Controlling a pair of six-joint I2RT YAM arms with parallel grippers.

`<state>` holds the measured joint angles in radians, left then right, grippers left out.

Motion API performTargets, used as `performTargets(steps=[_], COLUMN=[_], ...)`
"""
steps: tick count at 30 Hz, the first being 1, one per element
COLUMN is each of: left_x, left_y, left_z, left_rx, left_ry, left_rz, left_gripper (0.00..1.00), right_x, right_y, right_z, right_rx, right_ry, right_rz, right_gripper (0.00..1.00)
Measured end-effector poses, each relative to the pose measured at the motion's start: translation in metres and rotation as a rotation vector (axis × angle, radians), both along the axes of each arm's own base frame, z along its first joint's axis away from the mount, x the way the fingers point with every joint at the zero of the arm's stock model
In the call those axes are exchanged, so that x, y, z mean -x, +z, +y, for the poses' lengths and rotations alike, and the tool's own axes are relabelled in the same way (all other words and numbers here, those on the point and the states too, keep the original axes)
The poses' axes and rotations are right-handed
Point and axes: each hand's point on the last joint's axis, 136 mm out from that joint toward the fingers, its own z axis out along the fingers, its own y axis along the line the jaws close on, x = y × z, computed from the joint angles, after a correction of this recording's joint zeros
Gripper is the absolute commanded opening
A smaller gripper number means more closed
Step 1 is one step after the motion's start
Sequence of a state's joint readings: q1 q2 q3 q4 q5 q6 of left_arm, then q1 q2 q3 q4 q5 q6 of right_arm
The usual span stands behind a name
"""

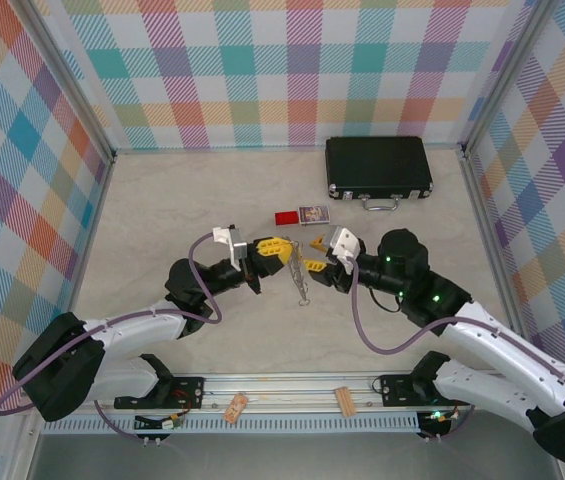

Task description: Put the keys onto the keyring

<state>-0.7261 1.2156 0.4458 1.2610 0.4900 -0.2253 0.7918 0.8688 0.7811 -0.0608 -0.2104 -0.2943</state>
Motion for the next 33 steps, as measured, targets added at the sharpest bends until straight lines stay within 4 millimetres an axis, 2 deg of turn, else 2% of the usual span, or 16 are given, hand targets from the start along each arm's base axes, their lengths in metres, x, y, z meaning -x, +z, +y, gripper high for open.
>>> performTargets(steps=[11, 21, 25, 29, 33], left_x=[0.0, 0.0, 0.0, 0.0, 0.0], left_y=[0.001, 0.003, 0.003, 0.003, 0.003], left_z=[0.001, 0.001, 0.001, 0.001, 0.001], left_rx=[0.009, 0.012, 0.012, 0.012, 0.012], left_ry=[0.001, 0.001, 0.001, 0.001, 0.001], left_rz=[0.011, 0.008, 0.008, 0.008, 0.008], left_gripper=[0.0, 0.0, 0.0, 0.0, 0.0], right_x=[-0.003, -0.005, -0.006, -0.006, -0.006], right_y=[-0.018, -0.006, -0.003, -0.003, -0.002], right_z=[0.013, 0.015, 0.015, 0.015, 0.015], right_rx=[0.029, -0.008, -0.016, -0.018, -0.02], right_ry=[0.04, 0.037, 0.034, 0.034, 0.034], right_rz=[0.048, 0.035, 0.028, 0.028, 0.026], right_gripper=[0.39, 0.35, 0.29, 0.27, 0.13])
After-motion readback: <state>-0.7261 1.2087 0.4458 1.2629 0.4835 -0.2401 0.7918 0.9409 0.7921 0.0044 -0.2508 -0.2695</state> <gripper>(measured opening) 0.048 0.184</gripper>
